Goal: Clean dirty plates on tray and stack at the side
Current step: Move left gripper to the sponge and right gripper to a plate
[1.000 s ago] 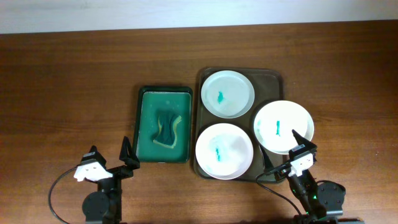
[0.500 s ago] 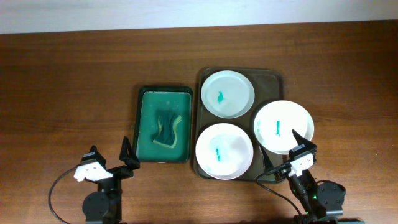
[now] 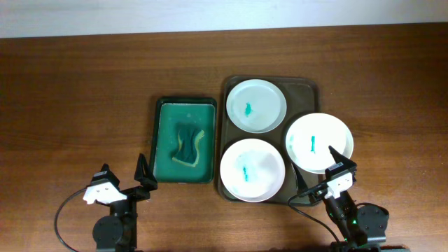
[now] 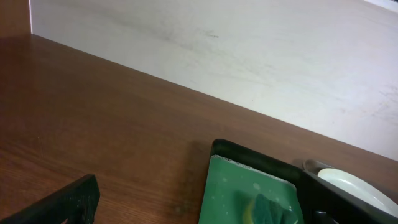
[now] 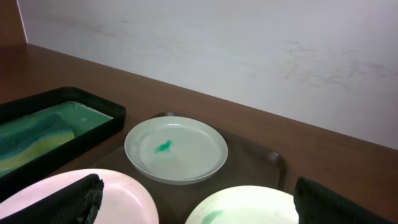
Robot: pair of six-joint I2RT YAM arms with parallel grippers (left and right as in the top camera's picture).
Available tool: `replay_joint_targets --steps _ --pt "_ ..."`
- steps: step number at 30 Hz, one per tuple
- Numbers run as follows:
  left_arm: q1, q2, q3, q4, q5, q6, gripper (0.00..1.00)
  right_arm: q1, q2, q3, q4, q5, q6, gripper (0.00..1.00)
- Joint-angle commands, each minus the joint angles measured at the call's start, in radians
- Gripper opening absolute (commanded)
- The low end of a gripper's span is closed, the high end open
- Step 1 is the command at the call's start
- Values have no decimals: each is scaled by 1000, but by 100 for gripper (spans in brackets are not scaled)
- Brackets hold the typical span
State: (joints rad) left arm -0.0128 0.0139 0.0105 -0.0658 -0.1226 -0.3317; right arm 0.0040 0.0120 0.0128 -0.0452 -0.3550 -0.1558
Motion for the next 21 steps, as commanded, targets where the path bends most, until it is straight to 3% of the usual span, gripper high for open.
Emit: replay_joint_targets --steps 1,11,16,19,21 --pt "-4 -7 -1 -6 11 15 99 -5 -5 -7 -3 9 10 98" --pt "-4 -7 -1 8 22 11 99 -4 -5 -7 -3 -16 15 98" --pt "-5 -7 -1 109 169 8 99 -5 -5 2 43 -128 80 98" --pt "-4 -2 38 203 174 9 99 -5 1 95 42 -109 94 98" --pt "-4 46 119 184 167 13 99 -5 36 206 -38 -105 94 98"
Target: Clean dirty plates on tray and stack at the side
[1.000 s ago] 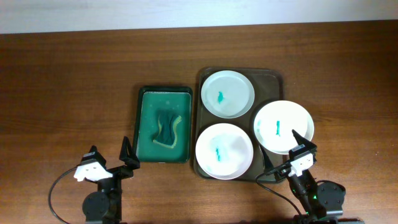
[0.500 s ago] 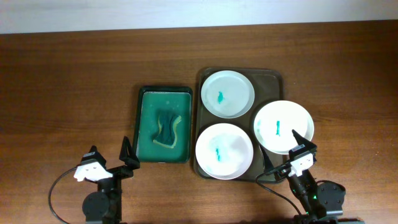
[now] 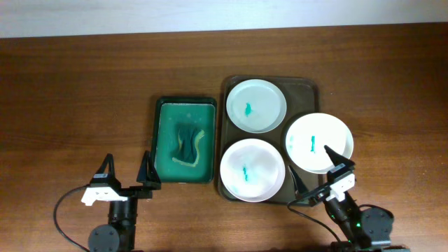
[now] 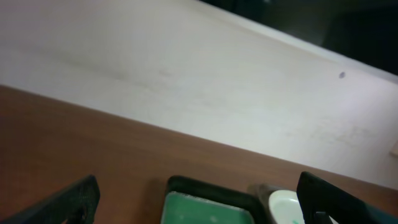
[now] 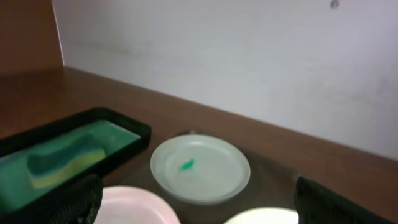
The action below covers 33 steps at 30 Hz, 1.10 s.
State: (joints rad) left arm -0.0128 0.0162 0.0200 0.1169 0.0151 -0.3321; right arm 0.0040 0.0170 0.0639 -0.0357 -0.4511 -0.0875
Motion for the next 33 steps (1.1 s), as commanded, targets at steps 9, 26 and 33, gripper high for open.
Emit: replay_joint_targets --steps 9,26,33 --pt "-4 684 860 -652 99 65 99 -5 624 802 -682 -13 26 98" --pt "-223 1656 1242 -1049 113 118 73 -5 1142 1094 -957 -246 26 89" --pt "-324 1952 1242 -799 -9 97 27 -5 1142 1094 -989 -240 25 71"
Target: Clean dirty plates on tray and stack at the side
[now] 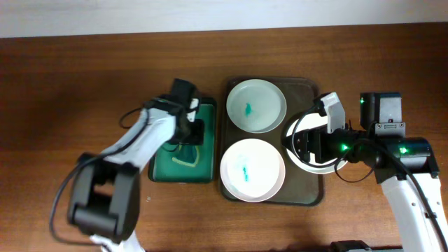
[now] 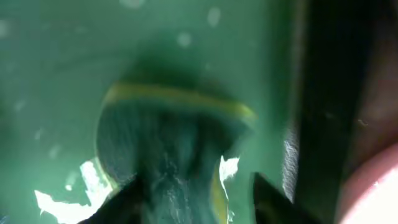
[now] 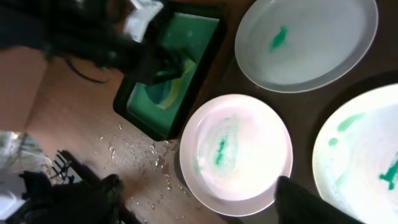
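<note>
Three white plates smeared with green lie on the brown tray (image 1: 308, 82): a far plate (image 1: 256, 105), a near plate (image 1: 252, 170) and a right plate (image 1: 323, 165), which is partly under my right arm. My right gripper (image 1: 306, 143) hangs open above the tray, its view looking down on the near plate (image 3: 236, 152). A green and yellow sponge (image 2: 171, 146) lies in the green basin (image 1: 162, 162). My left gripper (image 2: 196, 202) is down in the basin, open, with one finger on each side of the sponge.
Water droplets (image 3: 140, 152) lie on the wooden table in front of the basin. The basin's dark wall (image 2: 323, 106) stands close to the right of my left gripper. A pale wall runs along the back of the table.
Both arms have left the table's front edge. My left gripper is now down in the basin astride the sponge. My right gripper is now above the right plate, looking down.
Both arms sat low at the table's front edge with open grippers, their cameras facing the back wall. A moment later they were tilted a little higher in the same places. Now the left is at the sponge and the right is over the tray.
</note>
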Robot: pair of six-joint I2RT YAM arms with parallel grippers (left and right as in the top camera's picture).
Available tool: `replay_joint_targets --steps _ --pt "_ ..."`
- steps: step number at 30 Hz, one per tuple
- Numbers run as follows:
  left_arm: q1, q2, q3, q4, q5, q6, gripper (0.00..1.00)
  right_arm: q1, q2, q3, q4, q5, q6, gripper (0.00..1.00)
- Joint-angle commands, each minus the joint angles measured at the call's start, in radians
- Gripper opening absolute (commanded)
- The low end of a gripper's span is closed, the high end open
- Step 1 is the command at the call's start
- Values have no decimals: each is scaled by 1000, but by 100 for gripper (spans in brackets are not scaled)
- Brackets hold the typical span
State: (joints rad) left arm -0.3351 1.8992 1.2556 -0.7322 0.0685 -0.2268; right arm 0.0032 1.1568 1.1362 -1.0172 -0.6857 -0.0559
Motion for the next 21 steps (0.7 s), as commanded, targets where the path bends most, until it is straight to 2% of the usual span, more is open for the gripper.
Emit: replay_joint_targets --steps 1,2,5,8,9,10,11,14,18,21 --pt "-2 90 6 68 -62 -18 6 -4 2 21 -13 -5 -6 61" --pt "-1 97 6 72 -63 -23 0 -4 2 21 -18 -5 -6 57" --pt "0 90 22 56 -65 -22 0 -4 2 21 -27 13 -6 47" --pt "0 57 107 -70 -46 -22 0 -4 2 21 -27 16 -6 43" --pt "0 39 150 -135 -33 -22 14 -4 2 21 -27 16 -6 43" --pt "0 19 190 -193 -17 -22 31 -4 2 21 -27 14 -6 50" --pt "0 6 211 -229 -8 -22 45 -3 2 21 -28 12 -6 52" --pt "0 -32 239 -321 -5 -22 57 -4 2 21 -36 13 -6 54" --pt "-1 -33 193 -387 -5 -22 54 -4 2 21 -71 36 -6 52" --pt "-1 -31 50 -301 -5 -32 46 -4 8 18 -144 142 50 41"
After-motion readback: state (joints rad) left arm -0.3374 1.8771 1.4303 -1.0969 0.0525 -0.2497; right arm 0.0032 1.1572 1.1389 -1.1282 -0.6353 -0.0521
